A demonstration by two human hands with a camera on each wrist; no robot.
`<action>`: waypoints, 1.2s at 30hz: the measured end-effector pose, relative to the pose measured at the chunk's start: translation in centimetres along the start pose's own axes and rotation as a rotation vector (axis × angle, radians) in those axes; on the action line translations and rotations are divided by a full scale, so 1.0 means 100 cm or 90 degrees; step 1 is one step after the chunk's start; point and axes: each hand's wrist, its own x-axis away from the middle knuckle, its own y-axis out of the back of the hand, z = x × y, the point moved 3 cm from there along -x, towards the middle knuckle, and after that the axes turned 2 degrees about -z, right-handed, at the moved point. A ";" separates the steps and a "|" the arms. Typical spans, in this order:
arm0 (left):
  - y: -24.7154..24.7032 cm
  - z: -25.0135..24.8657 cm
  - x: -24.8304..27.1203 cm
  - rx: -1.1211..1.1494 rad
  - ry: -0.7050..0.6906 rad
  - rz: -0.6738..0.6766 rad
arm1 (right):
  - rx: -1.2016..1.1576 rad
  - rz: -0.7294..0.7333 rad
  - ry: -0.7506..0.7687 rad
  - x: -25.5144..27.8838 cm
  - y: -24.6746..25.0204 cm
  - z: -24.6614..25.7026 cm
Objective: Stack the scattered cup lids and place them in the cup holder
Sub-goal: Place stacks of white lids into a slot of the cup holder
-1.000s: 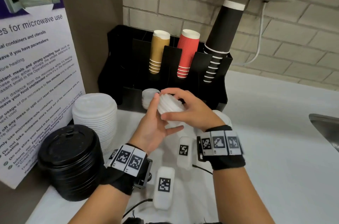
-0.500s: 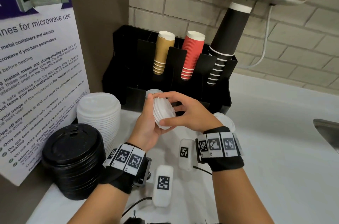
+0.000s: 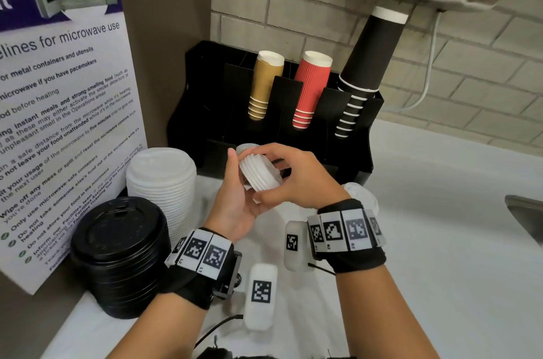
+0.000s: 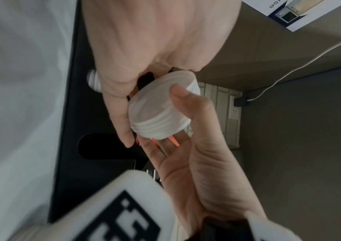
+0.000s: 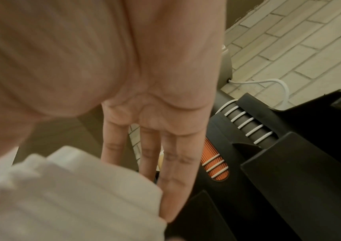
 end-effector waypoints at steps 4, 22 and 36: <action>0.006 -0.005 0.000 0.073 -0.054 -0.114 | -0.013 -0.075 0.036 -0.022 0.028 0.013; 0.022 -0.001 -0.004 0.082 -0.055 -0.273 | 0.570 0.150 -0.011 -0.122 -0.041 -0.022; 0.021 -0.001 -0.004 0.061 -0.059 -0.255 | 0.640 0.100 -0.032 -0.109 -0.049 -0.018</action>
